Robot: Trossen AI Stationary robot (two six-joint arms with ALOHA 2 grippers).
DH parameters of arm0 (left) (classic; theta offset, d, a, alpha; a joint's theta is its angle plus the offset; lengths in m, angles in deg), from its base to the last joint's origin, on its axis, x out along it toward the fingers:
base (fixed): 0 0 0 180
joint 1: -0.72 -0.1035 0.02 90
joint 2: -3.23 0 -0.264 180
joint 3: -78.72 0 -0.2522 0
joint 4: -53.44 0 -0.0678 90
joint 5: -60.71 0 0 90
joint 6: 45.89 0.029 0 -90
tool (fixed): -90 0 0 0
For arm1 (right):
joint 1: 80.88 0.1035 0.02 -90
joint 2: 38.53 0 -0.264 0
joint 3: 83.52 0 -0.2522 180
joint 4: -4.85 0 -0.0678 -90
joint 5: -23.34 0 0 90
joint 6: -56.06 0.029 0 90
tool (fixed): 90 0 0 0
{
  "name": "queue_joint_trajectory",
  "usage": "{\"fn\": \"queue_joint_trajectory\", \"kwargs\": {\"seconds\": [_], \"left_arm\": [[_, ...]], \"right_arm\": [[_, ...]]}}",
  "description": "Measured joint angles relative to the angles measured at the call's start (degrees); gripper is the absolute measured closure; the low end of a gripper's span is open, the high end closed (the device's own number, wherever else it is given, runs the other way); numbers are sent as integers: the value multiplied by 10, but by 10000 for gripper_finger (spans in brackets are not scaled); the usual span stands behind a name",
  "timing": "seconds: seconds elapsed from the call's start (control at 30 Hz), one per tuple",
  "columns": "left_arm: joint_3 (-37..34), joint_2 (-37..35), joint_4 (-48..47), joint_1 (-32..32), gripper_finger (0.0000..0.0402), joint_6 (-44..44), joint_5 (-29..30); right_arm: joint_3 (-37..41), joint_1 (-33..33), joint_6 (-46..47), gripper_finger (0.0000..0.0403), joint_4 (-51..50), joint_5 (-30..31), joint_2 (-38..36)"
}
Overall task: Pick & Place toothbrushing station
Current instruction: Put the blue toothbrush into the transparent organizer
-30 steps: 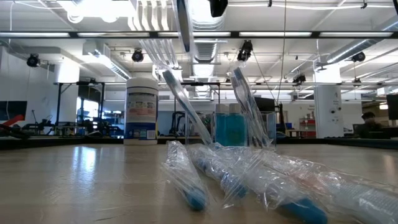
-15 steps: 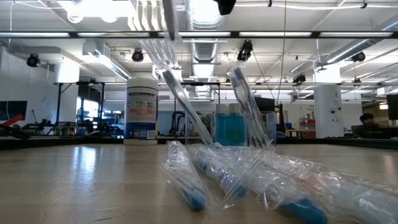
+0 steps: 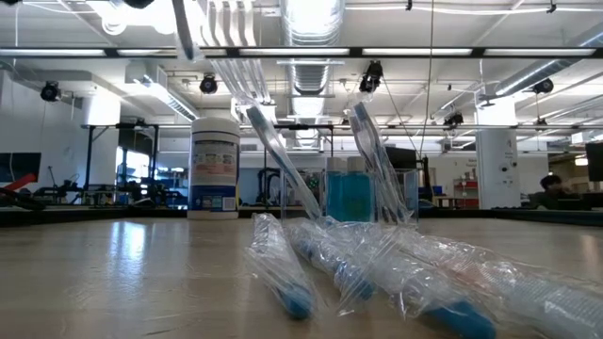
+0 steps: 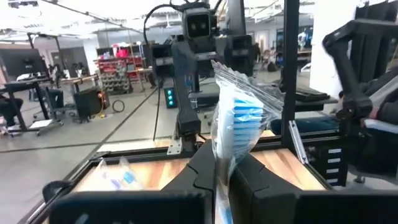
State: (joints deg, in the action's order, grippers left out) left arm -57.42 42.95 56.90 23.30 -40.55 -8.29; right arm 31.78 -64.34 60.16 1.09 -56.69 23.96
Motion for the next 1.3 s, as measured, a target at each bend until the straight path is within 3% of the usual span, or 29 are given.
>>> {"fn": "queue_joint_trajectory", "kwargs": {"seconds": [0.13, 0.27, 0.53, 0.7, 0.93, 1.13, 1.3], "left_arm": [[-71, -45, 60, 0, 385, -5, -6], [-149, -62, 149, 0, 385, -2, -6], [-256, -2, 362, -3, 385, 10, -1], [-257, 58, 369, -10, 385, 21, -1], [-209, 170, 380, -45, 385, 50, -1], [-150, 286, 392, -98, 385, 86, -4], [-107, 359, 476, -146, 385, 96, -36]], "right_arm": [[76, 1, -29, 301, 15, 19, -87], [180, -6, -45, 377, 115, 50, -137], [322, -16, -65, 394, 253, 70, -162], [389, -16, -41, 394, 326, 124, -158], [449, -16, -54, 394, 440, 128, -148], [447, -16, -60, 394, 441, 127, -143], [447, -16, -62, 394, 438, 126, -143]]}}
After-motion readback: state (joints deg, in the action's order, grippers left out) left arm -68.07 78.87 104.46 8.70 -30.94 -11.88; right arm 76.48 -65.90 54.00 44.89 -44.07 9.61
